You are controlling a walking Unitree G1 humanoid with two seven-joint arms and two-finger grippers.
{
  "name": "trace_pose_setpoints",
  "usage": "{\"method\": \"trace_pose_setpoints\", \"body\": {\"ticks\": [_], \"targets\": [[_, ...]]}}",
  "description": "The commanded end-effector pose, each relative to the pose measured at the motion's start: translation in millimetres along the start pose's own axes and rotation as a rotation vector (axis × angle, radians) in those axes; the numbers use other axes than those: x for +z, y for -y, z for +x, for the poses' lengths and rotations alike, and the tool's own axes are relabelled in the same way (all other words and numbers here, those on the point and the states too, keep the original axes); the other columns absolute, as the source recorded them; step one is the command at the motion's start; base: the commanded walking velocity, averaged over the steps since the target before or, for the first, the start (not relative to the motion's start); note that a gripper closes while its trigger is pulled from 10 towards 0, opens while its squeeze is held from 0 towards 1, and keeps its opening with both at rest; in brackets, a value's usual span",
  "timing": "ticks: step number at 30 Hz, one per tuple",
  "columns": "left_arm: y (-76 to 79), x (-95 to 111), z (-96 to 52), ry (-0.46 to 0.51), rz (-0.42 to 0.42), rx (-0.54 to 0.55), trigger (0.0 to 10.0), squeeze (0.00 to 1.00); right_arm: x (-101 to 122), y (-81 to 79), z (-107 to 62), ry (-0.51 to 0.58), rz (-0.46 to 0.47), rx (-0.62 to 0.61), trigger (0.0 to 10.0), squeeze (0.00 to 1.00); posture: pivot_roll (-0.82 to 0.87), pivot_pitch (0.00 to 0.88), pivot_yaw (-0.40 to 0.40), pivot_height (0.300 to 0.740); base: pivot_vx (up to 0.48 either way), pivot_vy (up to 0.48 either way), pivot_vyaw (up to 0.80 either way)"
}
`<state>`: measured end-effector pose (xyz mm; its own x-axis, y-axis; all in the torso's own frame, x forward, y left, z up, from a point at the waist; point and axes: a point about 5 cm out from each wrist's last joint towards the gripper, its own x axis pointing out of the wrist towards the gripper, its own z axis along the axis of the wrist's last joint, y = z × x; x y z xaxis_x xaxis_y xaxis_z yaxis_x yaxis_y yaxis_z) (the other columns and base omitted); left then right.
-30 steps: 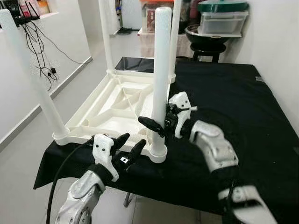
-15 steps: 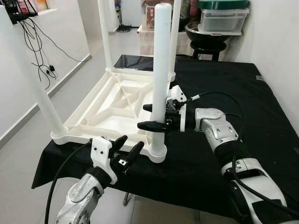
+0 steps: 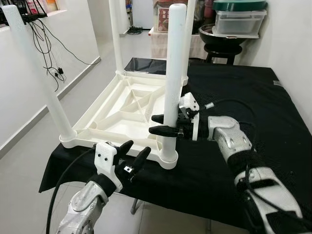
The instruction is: Building children table
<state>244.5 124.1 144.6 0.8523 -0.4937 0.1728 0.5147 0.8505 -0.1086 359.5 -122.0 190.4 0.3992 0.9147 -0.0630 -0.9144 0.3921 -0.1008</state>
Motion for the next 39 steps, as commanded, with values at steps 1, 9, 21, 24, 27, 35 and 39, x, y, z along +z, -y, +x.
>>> {"method": "trace_pose_setpoints", "body": {"ticks": [1, 9, 21, 24, 27, 35, 39], "targets": [[-1.2, -1.2, -2.7, -0.014, -0.001, -0.001, 10.0, 0.00, -13.8, -6.4, -2.2, -0.031, 0.045, -0.198, 0.0, 0.00, -0.02, 0.042, -0.023, 0.740, 0.000, 0.000, 0.00], [-4.4, -1.3, -2.7, -0.020, 0.005, -0.003, 10.0, 0.00, -53.9, -42.5, 10.6, -0.179, 0.011, -0.725, 0.0, 0.00, -0.03, 0.025, 0.000, 0.740, 0.000, 0.000, 0.00], [-6.8, -0.1, 0.6, 0.000, 0.012, 0.037, 10.0, 0.00, -39.4, -34.8, 19.4, -0.108, 0.123, -0.632, 10.0, 1.00, -0.02, 0.019, -0.020, 0.740, 0.000, 0.000, 0.00], [-5.4, -0.5, 2.0, -0.003, 0.010, 0.028, 10.0, 0.00, -16.7, -30.7, 25.1, -0.020, 0.082, -0.477, 10.0, 1.00, -0.01, 0.017, -0.022, 0.740, 0.000, 0.000, 0.00], [-3.8, -0.8, 2.6, -0.002, 0.007, 0.023, 10.0, 0.00, 6.6, -20.9, 23.6, 0.019, 0.016, -0.212, 10.0, 1.00, -0.01, 0.017, -0.026, 0.740, 0.000, 0.000, 0.00], [-2.2, -0.6, 1.1, 0.002, 0.005, 0.030, 10.0, 0.00, 17.7, -6.1, 19.6, -0.040, -0.047, 0.011, 10.0, 0.00, 0.01, 0.023, -0.035, 0.740, 0.000, 0.000, 0.00], [-1.0, -0.5, -0.1, 0.003, 0.003, 0.033, 10.0, 0.00, 19.8, 6.7, 25.6, -0.049, 0.021, -0.008, 10.0, 0.00, 0.02, 0.029, -0.037, 0.740, 0.000, 0.000, 0.00]]}}
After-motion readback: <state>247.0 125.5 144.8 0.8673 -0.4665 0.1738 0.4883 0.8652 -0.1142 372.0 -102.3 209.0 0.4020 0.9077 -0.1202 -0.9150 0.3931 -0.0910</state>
